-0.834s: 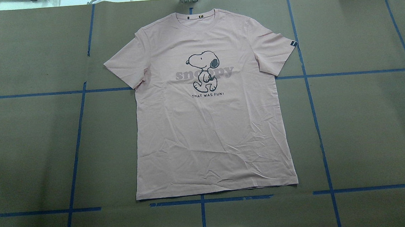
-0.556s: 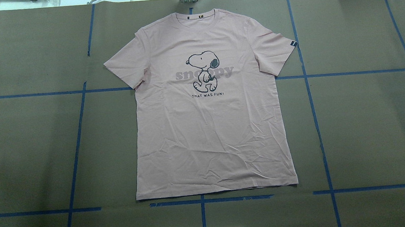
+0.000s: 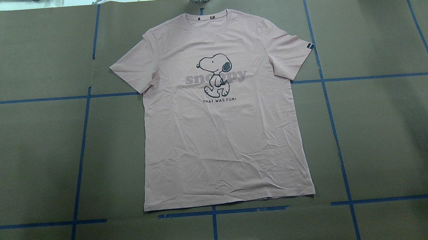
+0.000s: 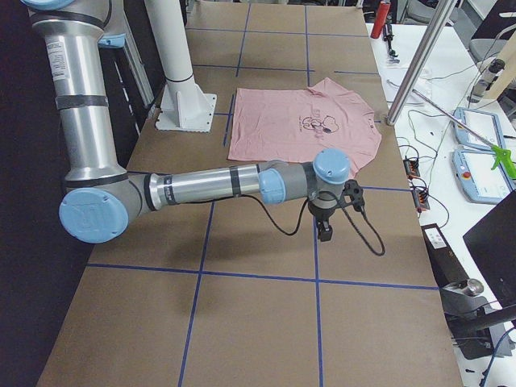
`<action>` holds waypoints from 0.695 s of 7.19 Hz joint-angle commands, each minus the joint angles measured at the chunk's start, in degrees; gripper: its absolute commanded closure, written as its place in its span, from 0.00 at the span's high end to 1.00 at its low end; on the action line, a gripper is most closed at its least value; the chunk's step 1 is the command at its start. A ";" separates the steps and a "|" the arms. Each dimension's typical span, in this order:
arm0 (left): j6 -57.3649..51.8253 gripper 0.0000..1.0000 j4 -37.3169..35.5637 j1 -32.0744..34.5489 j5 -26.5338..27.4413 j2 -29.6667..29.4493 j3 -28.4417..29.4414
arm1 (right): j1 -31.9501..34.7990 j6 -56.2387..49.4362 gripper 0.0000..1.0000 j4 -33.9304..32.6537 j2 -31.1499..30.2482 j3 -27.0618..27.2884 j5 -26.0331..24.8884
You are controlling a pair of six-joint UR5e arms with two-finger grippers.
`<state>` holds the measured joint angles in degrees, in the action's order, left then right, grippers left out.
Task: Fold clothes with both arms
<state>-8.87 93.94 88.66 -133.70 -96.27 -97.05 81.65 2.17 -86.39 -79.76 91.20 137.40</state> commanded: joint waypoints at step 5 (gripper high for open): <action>7.46 1.00 15.89 -7.27 -1.04 -3.38 5.54 | -20.28 27.63 0.99 26.71 21.48 -22.00 -11.39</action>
<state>-2.05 106.99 82.40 -134.73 -98.62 -93.96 64.16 20.23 -70.29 -60.07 74.18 131.81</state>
